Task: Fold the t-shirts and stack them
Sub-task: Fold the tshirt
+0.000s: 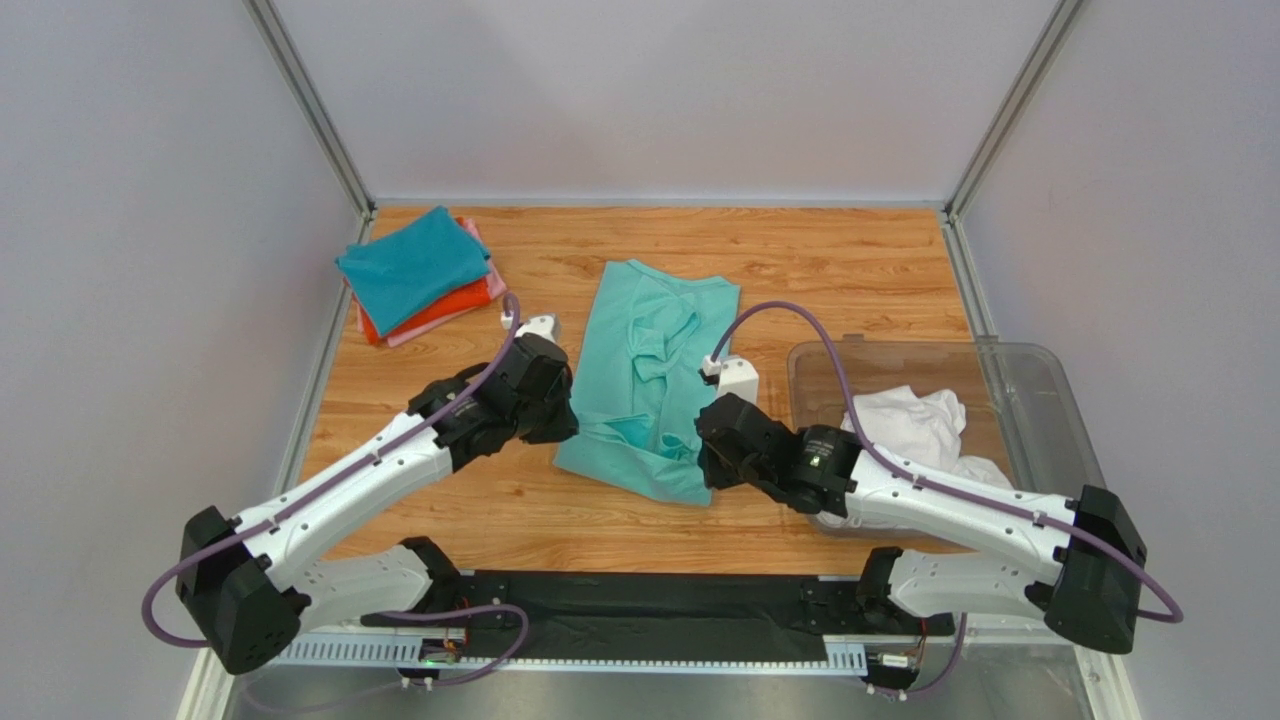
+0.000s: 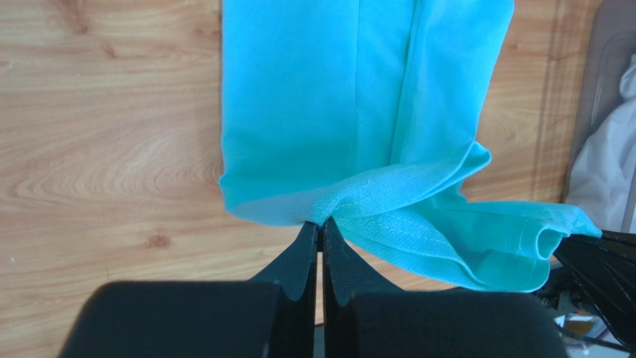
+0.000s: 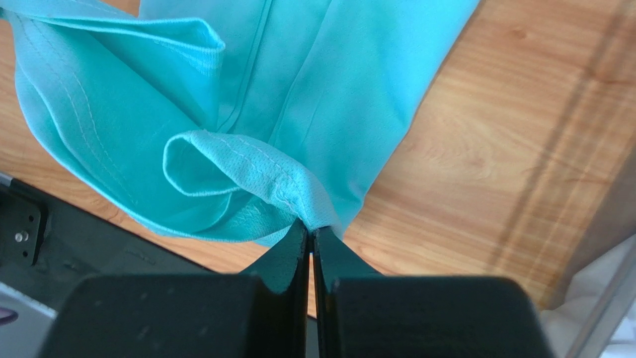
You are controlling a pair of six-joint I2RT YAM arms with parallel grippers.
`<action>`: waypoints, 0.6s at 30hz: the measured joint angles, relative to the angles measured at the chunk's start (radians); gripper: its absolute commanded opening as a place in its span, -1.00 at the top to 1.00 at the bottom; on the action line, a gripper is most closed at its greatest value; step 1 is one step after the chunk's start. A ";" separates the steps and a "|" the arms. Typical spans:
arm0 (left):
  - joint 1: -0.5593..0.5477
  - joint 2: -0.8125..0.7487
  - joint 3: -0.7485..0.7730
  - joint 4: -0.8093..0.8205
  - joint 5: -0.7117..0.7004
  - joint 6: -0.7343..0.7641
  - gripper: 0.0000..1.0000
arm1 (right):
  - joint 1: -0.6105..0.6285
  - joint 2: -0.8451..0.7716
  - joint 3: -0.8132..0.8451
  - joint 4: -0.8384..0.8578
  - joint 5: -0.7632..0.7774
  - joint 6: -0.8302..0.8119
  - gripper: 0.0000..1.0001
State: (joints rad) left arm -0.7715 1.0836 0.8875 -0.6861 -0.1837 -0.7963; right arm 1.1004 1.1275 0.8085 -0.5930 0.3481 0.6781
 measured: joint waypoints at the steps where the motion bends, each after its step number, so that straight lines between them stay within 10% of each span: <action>1: 0.010 0.010 0.008 0.007 0.003 0.004 1.00 | -0.020 0.000 0.005 0.001 -0.002 -0.015 1.00; 18: 0.197 0.245 0.135 0.101 0.117 0.089 1.00 | -0.274 0.145 0.102 0.060 -0.104 -0.192 1.00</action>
State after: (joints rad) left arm -0.5743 1.3285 1.0229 -0.5854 -0.0662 -0.7078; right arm 0.8261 1.2724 0.9108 -0.5327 0.2443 0.4862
